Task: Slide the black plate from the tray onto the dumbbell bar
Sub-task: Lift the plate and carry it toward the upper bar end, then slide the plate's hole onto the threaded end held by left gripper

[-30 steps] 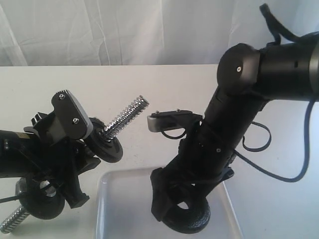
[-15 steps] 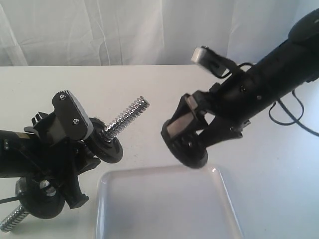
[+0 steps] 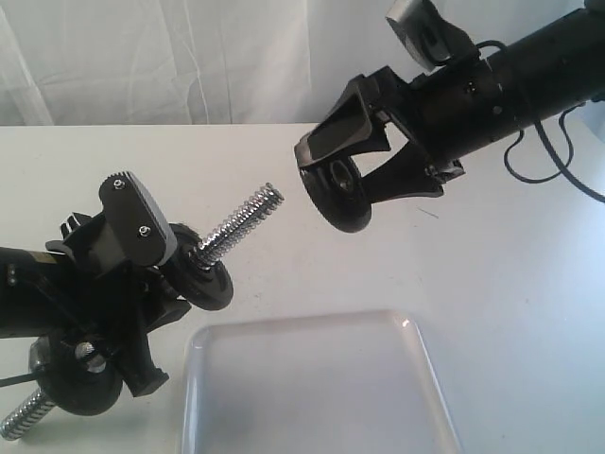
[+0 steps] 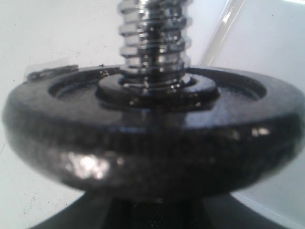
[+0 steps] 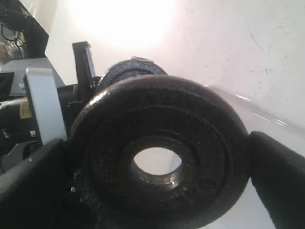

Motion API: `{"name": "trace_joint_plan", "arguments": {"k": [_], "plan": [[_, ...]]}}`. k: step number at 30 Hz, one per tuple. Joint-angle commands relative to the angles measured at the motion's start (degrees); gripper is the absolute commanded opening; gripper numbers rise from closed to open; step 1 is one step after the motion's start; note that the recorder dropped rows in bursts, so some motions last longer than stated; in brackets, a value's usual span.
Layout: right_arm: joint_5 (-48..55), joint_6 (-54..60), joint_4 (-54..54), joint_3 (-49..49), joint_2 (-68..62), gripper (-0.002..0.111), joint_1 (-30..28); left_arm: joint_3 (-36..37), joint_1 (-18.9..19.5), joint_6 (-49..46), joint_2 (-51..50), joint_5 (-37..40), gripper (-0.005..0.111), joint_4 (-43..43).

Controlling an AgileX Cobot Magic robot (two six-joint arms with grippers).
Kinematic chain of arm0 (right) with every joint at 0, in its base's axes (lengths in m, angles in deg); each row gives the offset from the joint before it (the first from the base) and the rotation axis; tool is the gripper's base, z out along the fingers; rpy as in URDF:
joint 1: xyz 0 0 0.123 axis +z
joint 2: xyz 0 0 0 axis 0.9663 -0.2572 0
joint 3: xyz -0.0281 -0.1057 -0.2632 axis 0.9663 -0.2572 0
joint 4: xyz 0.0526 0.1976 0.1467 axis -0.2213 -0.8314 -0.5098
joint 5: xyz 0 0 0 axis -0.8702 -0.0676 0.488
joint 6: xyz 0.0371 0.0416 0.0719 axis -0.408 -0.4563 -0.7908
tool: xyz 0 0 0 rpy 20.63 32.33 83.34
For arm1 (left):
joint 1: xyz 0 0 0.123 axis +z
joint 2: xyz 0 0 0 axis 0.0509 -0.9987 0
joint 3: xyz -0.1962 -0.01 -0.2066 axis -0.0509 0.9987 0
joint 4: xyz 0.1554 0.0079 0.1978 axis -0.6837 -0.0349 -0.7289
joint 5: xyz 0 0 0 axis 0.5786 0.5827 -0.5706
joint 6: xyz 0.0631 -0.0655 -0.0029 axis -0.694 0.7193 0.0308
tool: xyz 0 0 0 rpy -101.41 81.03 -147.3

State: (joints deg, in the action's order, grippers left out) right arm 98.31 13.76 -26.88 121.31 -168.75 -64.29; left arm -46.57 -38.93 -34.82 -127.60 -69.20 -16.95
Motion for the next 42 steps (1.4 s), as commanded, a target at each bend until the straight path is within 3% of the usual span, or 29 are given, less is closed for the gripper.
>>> {"name": "trace_joint_plan", "arguments": {"k": [1, 24, 32, 42], "plan": [[0.87, -0.28, -6.59, 0.93, 0.63, 0.0, -0.33, -1.48, -0.08, -0.48, 2.69, -12.61, 0.0, 1.52], [0.87, -0.37, -9.63, 0.93, -1.49, 0.0, 1.73, -2.68, -0.18, 2.41, 2.69, -9.17, 0.0, -2.14], [0.87, -0.37, -9.63, 0.93, -1.59, 0.0, 4.09, -2.68, -3.01, 2.41, 2.69, -9.28, 0.0, -3.33], [0.87, -3.47, -2.53, 0.93, -1.59, 0.0, 5.82, -2.68, -2.99, 2.41, 2.69, -9.38, 0.0, -3.43]]}}
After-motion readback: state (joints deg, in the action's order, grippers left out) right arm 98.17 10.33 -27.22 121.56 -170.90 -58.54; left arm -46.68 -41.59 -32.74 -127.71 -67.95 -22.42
